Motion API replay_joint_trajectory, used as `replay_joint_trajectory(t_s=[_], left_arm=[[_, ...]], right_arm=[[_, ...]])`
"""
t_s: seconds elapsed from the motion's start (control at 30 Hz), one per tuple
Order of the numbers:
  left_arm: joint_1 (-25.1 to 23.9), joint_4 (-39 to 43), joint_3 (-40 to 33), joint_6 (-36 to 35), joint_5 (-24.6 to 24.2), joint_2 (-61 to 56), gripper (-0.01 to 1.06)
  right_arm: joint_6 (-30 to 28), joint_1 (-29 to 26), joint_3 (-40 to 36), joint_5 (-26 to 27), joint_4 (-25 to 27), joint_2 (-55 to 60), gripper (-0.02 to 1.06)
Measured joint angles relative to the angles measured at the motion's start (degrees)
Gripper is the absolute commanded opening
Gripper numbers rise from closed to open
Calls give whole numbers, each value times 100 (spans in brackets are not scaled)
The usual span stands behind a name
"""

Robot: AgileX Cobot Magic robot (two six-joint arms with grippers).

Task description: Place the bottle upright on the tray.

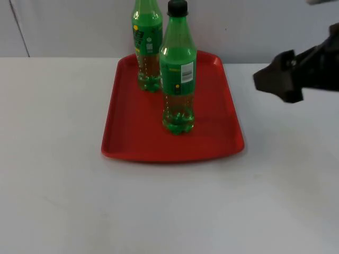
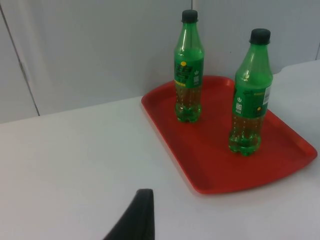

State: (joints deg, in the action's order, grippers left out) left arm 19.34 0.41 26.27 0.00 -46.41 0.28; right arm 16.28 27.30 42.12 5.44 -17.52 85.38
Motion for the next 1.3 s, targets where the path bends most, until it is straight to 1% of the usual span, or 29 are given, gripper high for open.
replay_joint_trajectory(t_s=[0.03,0.07,0.17,0.2,0.27,0.33,0.53,0.67,0.7,0.83,0.87,0.9,0.97,1.0,1.13,1.17,1.3], left_arm=[[0,0,0,0,0,0,105],[0,0,0,0,0,0,105],[0,0,0,0,0,0,105],[0,0,0,0,0,0,105],[0,0,0,0,0,0,105],[0,0,0,0,0,0,105],[0,0,0,0,0,0,105],[0,0,0,0,0,0,105],[0,0,0,0,0,0,105],[0,0,0,0,0,0,105],[0,0,0,0,0,0,105],[0,0,0,0,0,0,105],[0,0,0,0,0,0,105],[0,0,0,0,0,0,105],[0,0,0,0,0,0,105],[0,0,0,0,0,0,105],[0,0,0,0,0,0,105]], right_arm=[[44,0,0,-230,0,-174,92],[44,0,0,-230,0,-174,92],[109,0,0,-755,71,-632,92],[109,0,0,-755,71,-632,92],[133,0,0,-1026,149,-948,92],[149,0,0,-1157,248,-1177,92],[160,44,0,-1335,387,-1453,92],[36,434,0,-1533,408,-1630,92],[36,434,0,-1533,408,-1630,92],[11,1090,0,-1679,408,-1653,92],[11,1090,0,-1679,408,-1653,92],[1,1242,0,-1732,424,-1653,92],[-14,1517,0,-1829,489,-1653,92],[-14,1517,0,-1829,489,-1653,92],[-22,2113,0,-2154,606,-1653,92],[-22,2113,0,-2154,606,-1653,92],[-4,2583,0,-2243,841,-1653,92]])
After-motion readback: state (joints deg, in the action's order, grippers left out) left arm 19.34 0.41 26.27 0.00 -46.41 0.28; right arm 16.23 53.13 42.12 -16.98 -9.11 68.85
